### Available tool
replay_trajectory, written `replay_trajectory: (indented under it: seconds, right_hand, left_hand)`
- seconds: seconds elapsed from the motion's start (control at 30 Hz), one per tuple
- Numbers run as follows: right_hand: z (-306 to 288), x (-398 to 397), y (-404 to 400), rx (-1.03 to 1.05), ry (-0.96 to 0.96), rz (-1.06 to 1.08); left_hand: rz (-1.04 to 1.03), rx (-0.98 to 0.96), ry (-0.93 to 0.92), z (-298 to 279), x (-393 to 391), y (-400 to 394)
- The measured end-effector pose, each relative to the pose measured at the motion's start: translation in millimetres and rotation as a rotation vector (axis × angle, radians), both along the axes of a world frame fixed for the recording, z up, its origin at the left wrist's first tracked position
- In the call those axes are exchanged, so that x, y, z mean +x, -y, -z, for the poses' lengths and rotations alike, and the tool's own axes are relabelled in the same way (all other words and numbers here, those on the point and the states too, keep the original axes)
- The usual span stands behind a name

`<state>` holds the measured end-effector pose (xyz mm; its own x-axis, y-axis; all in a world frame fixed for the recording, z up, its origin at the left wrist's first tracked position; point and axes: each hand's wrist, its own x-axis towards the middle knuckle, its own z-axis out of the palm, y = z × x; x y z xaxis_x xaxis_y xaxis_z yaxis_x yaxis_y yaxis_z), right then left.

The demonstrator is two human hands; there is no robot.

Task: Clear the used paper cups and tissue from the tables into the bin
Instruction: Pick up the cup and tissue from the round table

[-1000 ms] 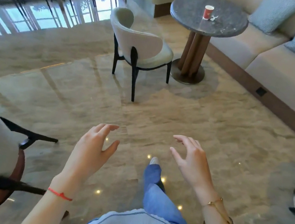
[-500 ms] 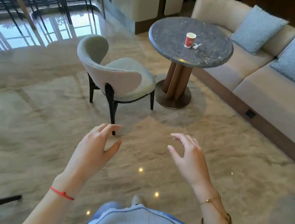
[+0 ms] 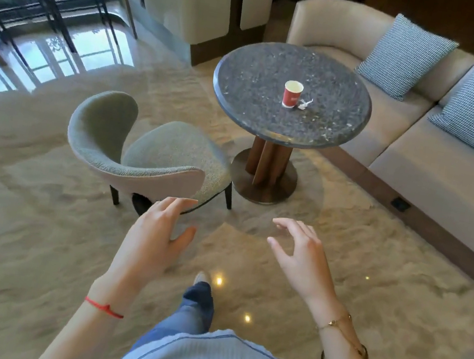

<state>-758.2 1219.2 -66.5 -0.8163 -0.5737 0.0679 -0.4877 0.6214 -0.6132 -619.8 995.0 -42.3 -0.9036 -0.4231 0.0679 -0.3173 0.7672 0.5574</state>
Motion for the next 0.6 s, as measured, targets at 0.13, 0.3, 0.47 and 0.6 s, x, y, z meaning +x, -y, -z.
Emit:
replay_trajectory:
  seconds: [0.13,0.3,0.47,0.6]
  right_hand:
    - [-3,-71,52,-0.021,-0.007,0.035]
    - [-4,-158,100,-0.054,-0.017,0.126]
    - [1,-242,117,-0.032,0.0,0.194]
    - [11,-318,121,-0.015,0.007,0.223]
  left_hand:
    - [0.058,-0.016,-0.016,-6,-80,54]
    - [0.121,-0.036,-0.012,-3,-183,108]
    - [0.184,-0.029,-0.022,1,-285,138]
    - [0.218,-0.021,-0.048,14,-370,147]
